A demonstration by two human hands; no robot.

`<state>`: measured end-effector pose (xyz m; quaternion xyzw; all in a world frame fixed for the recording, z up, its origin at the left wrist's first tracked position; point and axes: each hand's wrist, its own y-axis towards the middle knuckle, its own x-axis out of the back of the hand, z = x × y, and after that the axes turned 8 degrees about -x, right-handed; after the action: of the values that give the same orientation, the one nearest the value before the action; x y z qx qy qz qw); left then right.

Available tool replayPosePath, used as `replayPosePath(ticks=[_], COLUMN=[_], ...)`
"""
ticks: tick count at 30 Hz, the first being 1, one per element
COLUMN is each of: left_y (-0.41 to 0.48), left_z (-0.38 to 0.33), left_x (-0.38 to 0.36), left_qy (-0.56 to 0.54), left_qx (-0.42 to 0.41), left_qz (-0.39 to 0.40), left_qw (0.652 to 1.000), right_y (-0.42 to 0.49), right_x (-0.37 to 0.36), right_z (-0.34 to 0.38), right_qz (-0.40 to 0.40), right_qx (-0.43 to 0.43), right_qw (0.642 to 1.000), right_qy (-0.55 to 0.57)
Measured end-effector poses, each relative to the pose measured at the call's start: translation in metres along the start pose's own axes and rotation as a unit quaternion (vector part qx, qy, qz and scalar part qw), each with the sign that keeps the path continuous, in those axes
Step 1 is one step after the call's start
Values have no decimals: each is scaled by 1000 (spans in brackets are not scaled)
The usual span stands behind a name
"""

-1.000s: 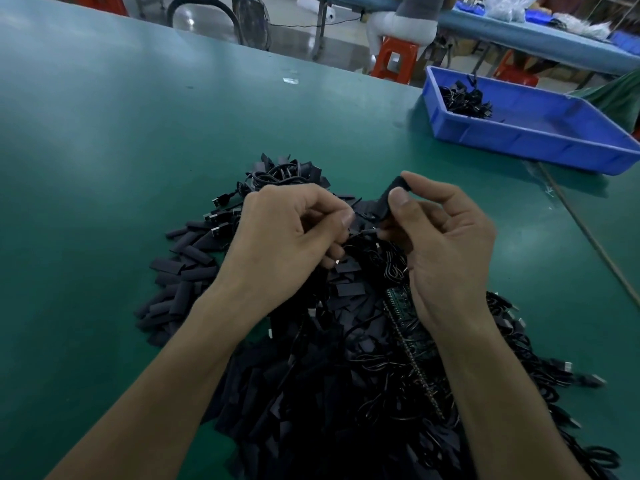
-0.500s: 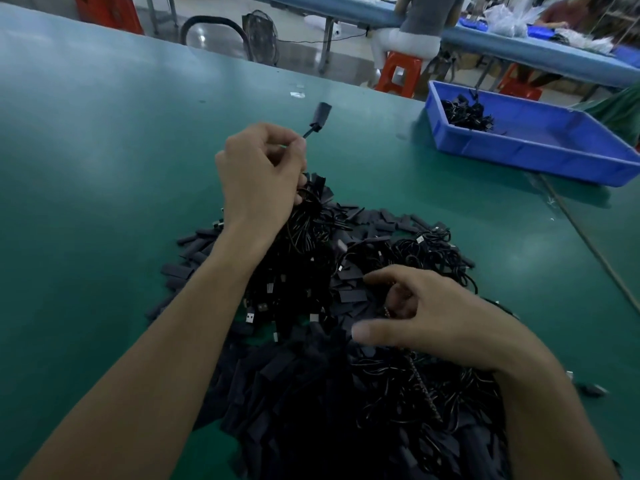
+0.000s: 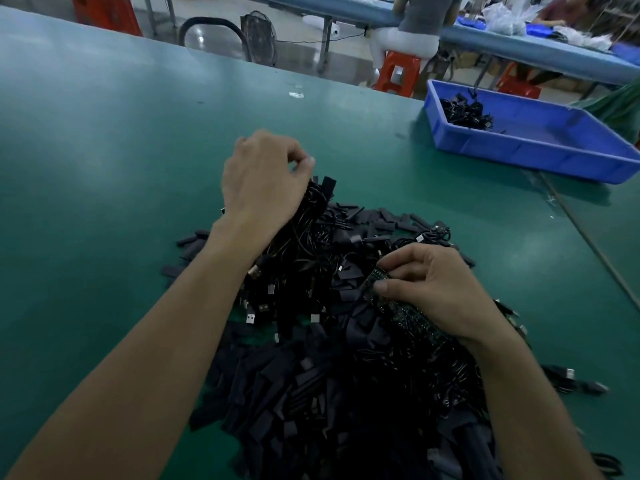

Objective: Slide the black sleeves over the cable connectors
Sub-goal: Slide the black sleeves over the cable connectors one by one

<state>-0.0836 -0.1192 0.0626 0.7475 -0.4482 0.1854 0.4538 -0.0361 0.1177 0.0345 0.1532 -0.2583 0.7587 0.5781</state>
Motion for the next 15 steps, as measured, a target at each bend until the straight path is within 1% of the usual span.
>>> replayPosePath(ticks=[1,3,4,5,6,7,8,9,10,11,12,15], left_y=[-6,-23,-33,-44,-55,-63,-69,-74,-77,-78,-79,-80], left_z=[-5,-20,-29,-36,-42,-45,-48,-48,-46,-44,-41,-39], left_x=[2,8,9,10,9,7,4,-1,-6,-10,-13,-15], left_qy=[2,-42,-75,-111,-147,-176,-187,-176,-156,-155,-181,-297], left_qx=[-42,-138,-193,-239,-264,-262,-239,-207,-180,-156,-131,-63], left_qz=[-48,-126,-136,-122,-78,-7,74,149,206,245,271,300], left_qw=[998,981,969,957,950,949,950,951,949,944,936,904], right_y=[1,3,4,4,4,4,4,3,3,3,2,0], right_x=[0,1,1,2,2,2,2,3,3,4,5,7], right_z=[-2,-5,-6,-7,-8,-9,-10,-10,-10,-11,-11,-11], right_qz=[7,16,27,45,66,82,92,98,102,104,107,109], right_qx=[3,10,18,29,41,53,62,71,80,87,91,87], right_qw=[1000,999,997,994,989,985,982,979,977,974,972,966], right_qy=[13,46,71,99,125,143,154,161,170,179,190,219])
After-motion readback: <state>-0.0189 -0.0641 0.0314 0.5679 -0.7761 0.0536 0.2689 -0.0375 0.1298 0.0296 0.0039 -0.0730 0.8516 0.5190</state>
